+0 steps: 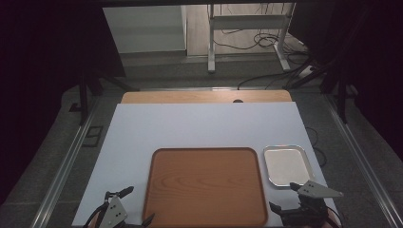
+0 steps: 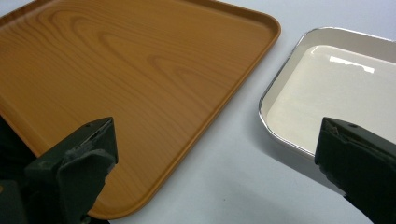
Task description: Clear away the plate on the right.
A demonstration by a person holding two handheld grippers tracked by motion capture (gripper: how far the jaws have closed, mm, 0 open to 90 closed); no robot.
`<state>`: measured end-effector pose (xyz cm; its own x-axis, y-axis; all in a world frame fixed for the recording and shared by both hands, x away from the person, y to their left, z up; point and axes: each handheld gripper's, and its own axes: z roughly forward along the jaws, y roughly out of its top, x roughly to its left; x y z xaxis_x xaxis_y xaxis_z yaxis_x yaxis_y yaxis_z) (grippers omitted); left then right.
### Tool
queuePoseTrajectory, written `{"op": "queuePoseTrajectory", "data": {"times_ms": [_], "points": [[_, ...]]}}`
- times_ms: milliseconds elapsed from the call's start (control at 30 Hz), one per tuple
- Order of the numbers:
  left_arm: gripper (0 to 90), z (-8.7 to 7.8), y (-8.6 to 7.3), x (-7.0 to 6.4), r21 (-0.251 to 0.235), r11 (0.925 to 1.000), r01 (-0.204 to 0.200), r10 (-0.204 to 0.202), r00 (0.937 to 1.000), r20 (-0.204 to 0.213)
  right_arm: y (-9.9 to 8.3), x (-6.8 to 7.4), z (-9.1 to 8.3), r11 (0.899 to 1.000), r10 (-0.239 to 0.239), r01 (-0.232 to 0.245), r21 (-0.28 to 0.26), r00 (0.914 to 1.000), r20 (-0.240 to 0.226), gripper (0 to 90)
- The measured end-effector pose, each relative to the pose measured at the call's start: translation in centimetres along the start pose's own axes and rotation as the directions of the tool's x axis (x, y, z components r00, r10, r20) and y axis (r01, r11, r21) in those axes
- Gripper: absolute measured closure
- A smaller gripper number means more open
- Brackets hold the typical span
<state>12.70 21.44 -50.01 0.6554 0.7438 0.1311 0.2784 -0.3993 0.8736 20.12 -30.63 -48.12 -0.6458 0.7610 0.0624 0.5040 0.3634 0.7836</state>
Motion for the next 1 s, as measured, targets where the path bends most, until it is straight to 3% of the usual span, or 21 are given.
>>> {"op": "queuePoseTrajectory", "data": {"times_ms": [433,667,1000], "points": [[0.9,0.0,0.0,-0.1,0.001,1.0000,-0.007,0.007,1.0000,0.001,0.0,-0.3,-0.3,0.999,0.035,-0.035,-0.027,0.9993,-0.012,0.0],[0.9,0.0,0.0,-0.1,0.001,0.9999,-0.010,0.010,0.9999,0.000,0.1,-0.7,-0.4,0.997,0.068,-0.068,-0.047,0.9977,-0.001,0.0],[0.9,0.0,0.0,-0.1,0.003,0.9999,-0.012,0.012,0.9999,0.000,0.4,-1.3,0.1,0.996,0.073,-0.072,-0.050,0.9971,0.021,0.0]]}}
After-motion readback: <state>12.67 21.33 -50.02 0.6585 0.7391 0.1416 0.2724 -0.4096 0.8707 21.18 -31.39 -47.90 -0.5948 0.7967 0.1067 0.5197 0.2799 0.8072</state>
